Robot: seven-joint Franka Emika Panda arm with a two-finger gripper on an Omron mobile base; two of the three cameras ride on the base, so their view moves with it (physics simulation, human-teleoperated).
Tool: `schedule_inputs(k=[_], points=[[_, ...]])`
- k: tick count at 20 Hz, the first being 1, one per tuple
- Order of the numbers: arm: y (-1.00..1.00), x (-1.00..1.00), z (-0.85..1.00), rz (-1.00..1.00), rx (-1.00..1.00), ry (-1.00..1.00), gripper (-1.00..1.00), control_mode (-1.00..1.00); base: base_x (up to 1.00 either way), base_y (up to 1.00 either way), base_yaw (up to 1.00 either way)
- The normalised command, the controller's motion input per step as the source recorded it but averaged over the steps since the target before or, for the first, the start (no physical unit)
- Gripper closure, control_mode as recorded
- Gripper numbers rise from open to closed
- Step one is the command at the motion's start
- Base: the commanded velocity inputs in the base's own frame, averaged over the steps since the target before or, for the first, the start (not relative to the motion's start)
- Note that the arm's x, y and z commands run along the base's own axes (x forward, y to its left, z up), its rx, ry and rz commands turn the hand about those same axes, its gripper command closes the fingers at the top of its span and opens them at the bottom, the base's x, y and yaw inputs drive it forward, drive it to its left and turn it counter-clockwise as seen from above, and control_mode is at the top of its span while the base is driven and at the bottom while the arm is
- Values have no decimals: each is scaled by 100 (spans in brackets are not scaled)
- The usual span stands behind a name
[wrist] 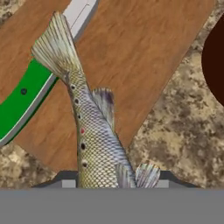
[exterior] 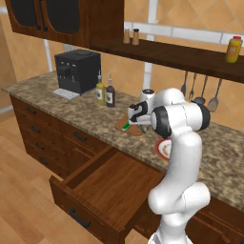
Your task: Pick up the knife from the drawer and place it on the cutting board. Then place the meat from the plate to the cutting board.
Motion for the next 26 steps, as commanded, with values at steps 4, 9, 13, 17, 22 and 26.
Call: schedule_inputs(k=[4,9,13,17,22,26], points=[[5,79,-31,-9,0,2,100,-100,0,0,0],[2,36,-45,-8,0,2,100,-100,0,0,0],[11,18,-54,-7,0,0,-100,-100,0,0,0],[9,8,-27,-7,0,0,-100,-100,0,0,0],[1,-45,27,-7,0,-6,-100,-100,0,0,0],[7,-66,49,-7,0,-8,-100,-100,0,0,0]])
